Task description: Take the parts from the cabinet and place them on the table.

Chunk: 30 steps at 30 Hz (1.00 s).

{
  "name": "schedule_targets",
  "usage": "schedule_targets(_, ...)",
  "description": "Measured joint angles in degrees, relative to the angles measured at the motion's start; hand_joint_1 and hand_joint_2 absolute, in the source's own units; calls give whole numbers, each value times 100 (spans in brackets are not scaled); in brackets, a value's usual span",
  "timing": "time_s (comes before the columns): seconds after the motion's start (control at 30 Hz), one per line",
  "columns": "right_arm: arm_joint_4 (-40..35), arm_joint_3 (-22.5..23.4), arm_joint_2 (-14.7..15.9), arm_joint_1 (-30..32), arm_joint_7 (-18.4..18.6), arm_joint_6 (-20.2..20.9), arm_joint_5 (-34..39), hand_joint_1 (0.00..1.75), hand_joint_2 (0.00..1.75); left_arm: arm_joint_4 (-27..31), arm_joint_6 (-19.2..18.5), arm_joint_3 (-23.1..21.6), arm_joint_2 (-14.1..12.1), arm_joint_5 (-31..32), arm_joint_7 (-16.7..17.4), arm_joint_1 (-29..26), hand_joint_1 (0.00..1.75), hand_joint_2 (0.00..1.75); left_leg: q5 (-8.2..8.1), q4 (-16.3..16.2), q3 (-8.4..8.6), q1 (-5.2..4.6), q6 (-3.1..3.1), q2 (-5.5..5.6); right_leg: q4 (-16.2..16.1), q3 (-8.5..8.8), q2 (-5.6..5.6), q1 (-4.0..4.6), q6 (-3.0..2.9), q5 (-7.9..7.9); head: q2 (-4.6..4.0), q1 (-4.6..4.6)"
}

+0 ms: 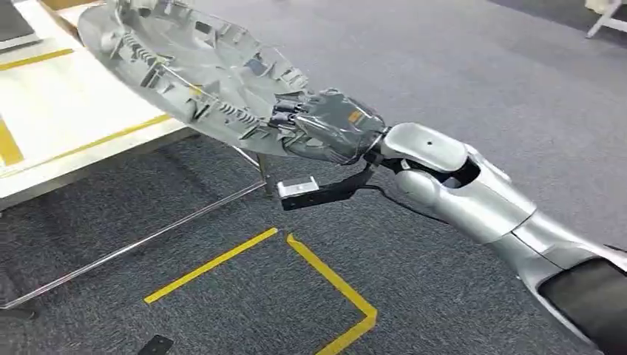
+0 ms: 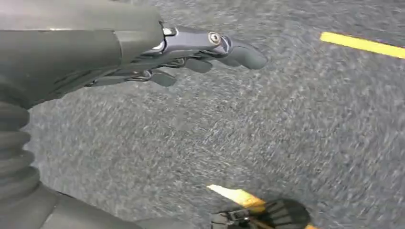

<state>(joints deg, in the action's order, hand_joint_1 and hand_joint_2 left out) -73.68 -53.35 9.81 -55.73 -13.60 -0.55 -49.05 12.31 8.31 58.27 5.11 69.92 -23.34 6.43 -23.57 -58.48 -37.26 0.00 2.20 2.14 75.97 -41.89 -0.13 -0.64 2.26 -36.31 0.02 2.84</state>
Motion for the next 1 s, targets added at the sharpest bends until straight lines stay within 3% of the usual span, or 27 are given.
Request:
schedule_targets(0.03, 0, -9, 0, 8, -9, 0, 0, 175, 175, 0, -2, 0, 4, 0, 0, -4, 0, 175, -1, -1, 7, 0, -1, 83, -57, -29, 1, 0, -3, 133, 0, 2)
schedule_targets(0.07, 0, -9, 0, 8, -9, 5, 0, 175, 175, 0, -11, 0, 13, 2, 0, -11, 0, 175, -4, -6, 13, 3, -5, 188, -372, 67, 6, -2, -11, 402, 0, -2)
schedule_targets(0.1, 0, -7, 0, 8, -7, 7, 0, 175, 175, 0, -15, 0, 22, 4, 2, -13, 0, 175, -9, -15, 24, 7, -12, 280, -824, 245, 40, -4, -29, 697, 0, 0)
schedule_targets(0.13, 0, -7, 0, 6, -7, 9, 0, 175, 175, 0, -15, 0, 28, 4, 2, -12, 0, 175, -21, -30, 27, 13, -30, 361, -1318, 449, 186, -16, -40, 972, 0, -4)
schedule_targets(0.17, 2, -7, 4, 3, -7, 9, 0, 175, 175, 0, -15, 0, 37, 4, 2, -12, 0, 175, -29, -43, -6, 14, -61, 427, -1561, 564, 533, -59, -61, 965, 0, 9)
schedule_targets(0.2, 2, -7, 7, -8, -9, 11, 0, 175, 175, 0, -15, 0, 35, 4, 2, -1, 0, 175, -23, -99, -62, 13, -88, 499, -1735, 674, 527, -86, -53, 945, 0, 2)
schedule_targets(0.3, 0, -20, 2, -9, -15, 13, -2, 175, 175, 0, -15, 0, 33, 11, 2, -42, 0, 175, 18, -53, -102, 74, -202, 709, -1705, 690, 333, -28, -101, 925, 2, 2)
schedule_targets(0.33, 0, -20, 2, -9, -15, 18, -2, 175, 175, 2, -13, 0, -3, 15, 0, -52, 0, 175, -15, -79, -114, 63, -221, 641, -1753, 735, 249, -90, -135, 946, 0, -4)
schedule_targets(0.37, 0, -20, -7, -7, 0, 20, 0, 175, 175, 0, -15, 0, 35, 20, 0, -63, 0, 175, -91, -205, -152, 0, -266, 215, -1766, 766, 186, -76, -160, 935, 0, 71)
schedule_targets(0.4, 0, -20, -7, -19, 2, 20, 2, 175, 175, 0, -15, 0, 26, 22, 0, -45, 0, 175, -247, -498, -288, 16, -301, -13, -1766, 784, 111, -69, -190, 918, 0, 114)
schedule_targets(0.47, 2, -26, -6, -17, 0, 24, -4, 175, 175, 0, -33, -2, 26, 50, 0, -14, 0, 175, -605, -1381, -705, 66, -338, -160, -1763, 822, -59, -52, -215, 885, 0, 105)
schedule_targets(0.5, 4, -37, -7, -16, -2, 26, -4, 175, 175, 0, -35, -2, 31, 55, 0, -14, 0, 175, -668, -1672, -851, 79, -348, -174, -1761, 837, -137, -52, -213, 866, 0, 105)
schedule_targets(0.53, 4, -55, -7, -14, -4, 29, -4, 175, 175, 0, -37, -2, 28, 55, 0, -20, 0, 175, -587, -1674, -857, 93, -353, -176, -1761, 861, -210, -52, -212, 847, 0, 107)
schedule_targets(0.57, 4, -57, -7, -14, -4, 31, -2, 175, 175, 0, -37, -2, 24, 55, 0, -27, 0, 175, -396, -1444, -749, 97, -349, -184, -1761, 884, -284, -52, -202, 826, 0, 105)
schedule_targets(0.6, 4, -55, -7, -14, -2, 31, -2, 175, 175, 0, -39, -2, 20, 55, 0, -30, 0, 175, -158, -1033, -553, 95, -336, -214, -1759, 918, -352, -52, -191, 799, 2, 105)
schedule_targets(0.63, 4, -55, -7, -14, -2, 31, -2, 175, 175, 0, -39, -2, 15, 55, 0, -30, 0, 175, 83, -541, -306, 87, -317, -314, -1759, 963, -414, -51, -169, 767, 0, 107)
schedule_targets(0.67, 4, -55, -7, -14, -4, 31, -2, 175, 175, 0, -42, -4, 17, 55, 0, -27, 0, 175, 88, -222, -139, 30, -300, -605, -1765, 995, -475, -36, -136, 737, 0, 103)
schedule_targets(0.7, 4, -48, -4, -28, -7, 31, 0, 175, 175, 0, -46, -7, 17, 55, 0, -8, 0, 175, 42, -111, -96, -42, -264, -633, -1744, 985, -523, 22, -94, 710, 0, 118)
schedule_targets(0.73, 4, -50, -4, -29, -7, 31, 0, 175, 175, 0, -48, -7, 17, 57, 0, 15, 0, 175, 10, -127, -115, -30, -207, -618, -1759, 988, -579, 33, -70, 702, 0, 103)
schedule_targets(0.8, 4, -64, -9, -26, -7, 35, -2, 175, 175, 0, -48, -7, 17, 57, -4, -17, 0, 175, -8, -113, -132, -34, -156, -450, -1801, 1055, -746, 44, -25, 671, 0, 90)
schedule_targets(0.83, 4, -61, -11, -27, -7, 35, -2, 175, 175, 0, -48, -7, 15, 57, -7, -26, 0, 175, 4, -77, -98, -9, -109, -379, -1796, 1082, -736, 16, 30, 624, 0, 92)
schedule_targets(0.87, 4, -57, -11, -31, -7, 35, -2, 175, 175, 0, -48, -9, 31, 57, -9, -41, 0, 175, 6, -69, -88, 11, -89, -318, -1695, 1003, -415, -16, 41, 523, 0, 76)
schedule_targets(0.9, 7, -53, -11, -42, -7, 35, -2, 175, 175, 0, -48, -9, 28, 59, -9, -31, 0, 175, 6, -71, -91, 17, -70, -260, -1446, 875, -186, -23, 30, 381, 0, 66)
schedule_targets(0.93, 7, -53, -2, -43, -7, 35, 0, 175, 175, 0, -46, -9, 22, 59, -9, -14, 0, 175, 2, -72, -93, 19, -28, -196, -996, 644, -61, -22, 17, 191, 0, 46)
schedule_targets(0.97, 9, -64, 15, -30, -28, 37, -2, 175, 175, 0, -46, -9, 22, 59, -9, -1, 0, 175, -6, -74, -92, 13, -14, -106, -450, 342, -2, -13, 15, 5, 0, 44)
schedule_targets(1.0, 18, -66, 22, -13, -22, 35, -9, 175, 175, 0, -48, -9, 24, 59, -9, 1, 0, 175, -11, -78, -91, 5, -6, -27, -113, 121, 11, -3, 15, -59, 0, 44)
